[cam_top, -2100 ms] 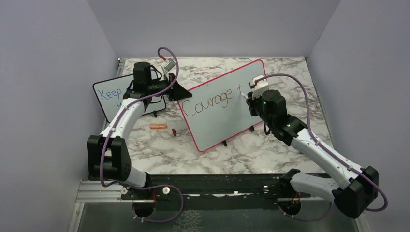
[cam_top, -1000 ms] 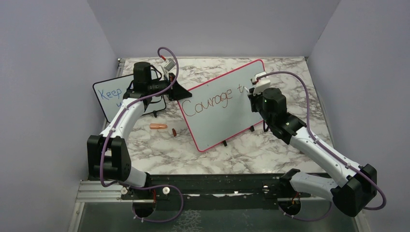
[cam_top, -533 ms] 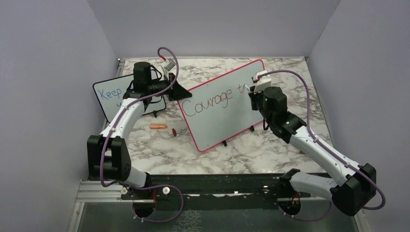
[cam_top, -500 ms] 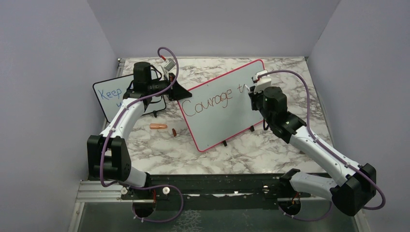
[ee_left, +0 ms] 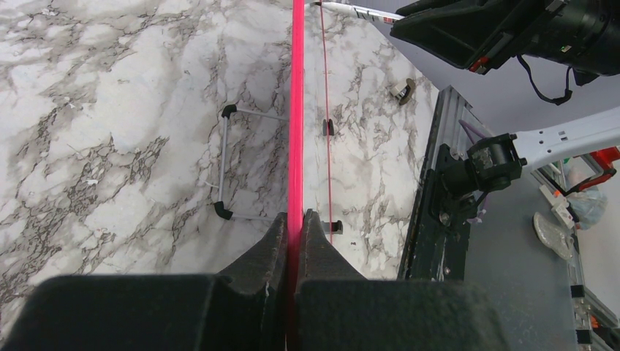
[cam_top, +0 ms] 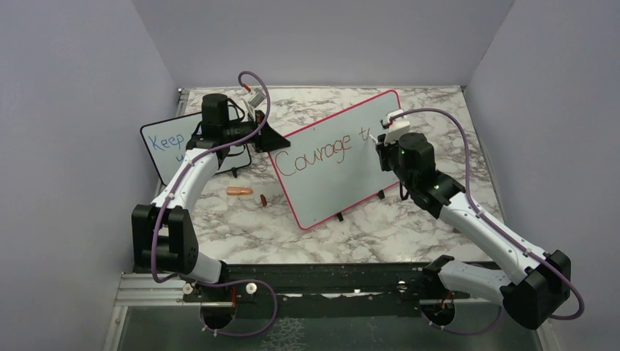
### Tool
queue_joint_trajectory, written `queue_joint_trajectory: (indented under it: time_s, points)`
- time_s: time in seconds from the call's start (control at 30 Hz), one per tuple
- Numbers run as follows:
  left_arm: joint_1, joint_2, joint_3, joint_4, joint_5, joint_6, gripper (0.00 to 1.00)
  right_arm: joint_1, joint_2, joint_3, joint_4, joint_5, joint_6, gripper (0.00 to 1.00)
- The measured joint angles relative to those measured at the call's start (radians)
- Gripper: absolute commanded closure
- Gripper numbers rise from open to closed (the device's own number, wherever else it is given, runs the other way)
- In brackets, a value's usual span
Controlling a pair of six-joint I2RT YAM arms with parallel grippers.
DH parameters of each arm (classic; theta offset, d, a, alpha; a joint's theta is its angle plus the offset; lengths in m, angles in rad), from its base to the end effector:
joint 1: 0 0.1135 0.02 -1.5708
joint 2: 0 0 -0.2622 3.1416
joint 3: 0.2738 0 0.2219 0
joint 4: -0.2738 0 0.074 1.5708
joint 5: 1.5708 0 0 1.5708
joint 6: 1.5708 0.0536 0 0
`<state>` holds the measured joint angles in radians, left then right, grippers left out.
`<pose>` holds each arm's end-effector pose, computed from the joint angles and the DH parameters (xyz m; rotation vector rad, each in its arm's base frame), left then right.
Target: Write a sentence on the whiteboard
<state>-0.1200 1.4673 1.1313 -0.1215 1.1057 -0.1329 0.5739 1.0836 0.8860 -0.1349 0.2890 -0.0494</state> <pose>0.2944 -0.0838 0.3172 0.6934 1.8411 -1.2683 0.2073 0.1158 0.3212 -0.3908 1.8490 0.0831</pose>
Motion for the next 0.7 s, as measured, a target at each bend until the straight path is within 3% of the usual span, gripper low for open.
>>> queue_joint_trajectory:
  time_s: [0.7]
  points:
    - [0.000,0.000,0.000,0.000,0.000,0.000,1.00,0.000,-0.018,-0.026,-0.032,0.069,0.017,0.99]
